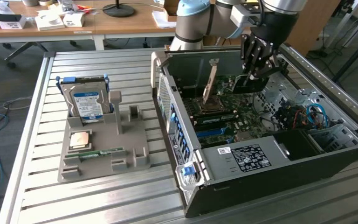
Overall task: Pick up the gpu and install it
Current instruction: 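Insert the gpu into the slot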
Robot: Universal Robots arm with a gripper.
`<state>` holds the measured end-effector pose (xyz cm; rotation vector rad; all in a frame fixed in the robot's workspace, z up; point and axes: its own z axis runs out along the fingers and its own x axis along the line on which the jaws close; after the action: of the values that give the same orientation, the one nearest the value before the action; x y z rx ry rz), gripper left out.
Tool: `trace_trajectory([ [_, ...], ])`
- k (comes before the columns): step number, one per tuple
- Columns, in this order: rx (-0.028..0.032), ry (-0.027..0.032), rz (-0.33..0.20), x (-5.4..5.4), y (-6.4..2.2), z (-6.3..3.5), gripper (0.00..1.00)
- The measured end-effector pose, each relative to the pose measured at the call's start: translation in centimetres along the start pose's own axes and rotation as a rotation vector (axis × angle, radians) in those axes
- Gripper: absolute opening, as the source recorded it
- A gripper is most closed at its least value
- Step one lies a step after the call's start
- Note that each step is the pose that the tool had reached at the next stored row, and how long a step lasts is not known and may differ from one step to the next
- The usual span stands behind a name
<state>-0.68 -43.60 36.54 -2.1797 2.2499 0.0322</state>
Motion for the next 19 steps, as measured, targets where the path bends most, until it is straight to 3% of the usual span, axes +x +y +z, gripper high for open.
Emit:
trace_trajectory([
  [4, 0.0007, -0.0004, 0.000, 0.0, 0.42, 0.18, 0.26],
  [16, 0.0006, 0.0001, -0.001, 0.1, 0.78, 2.29, 0.26],
  [19, 0.0005, 0.0001, -0.001, 0.1, 0.78, 2.35, 0.26],
])
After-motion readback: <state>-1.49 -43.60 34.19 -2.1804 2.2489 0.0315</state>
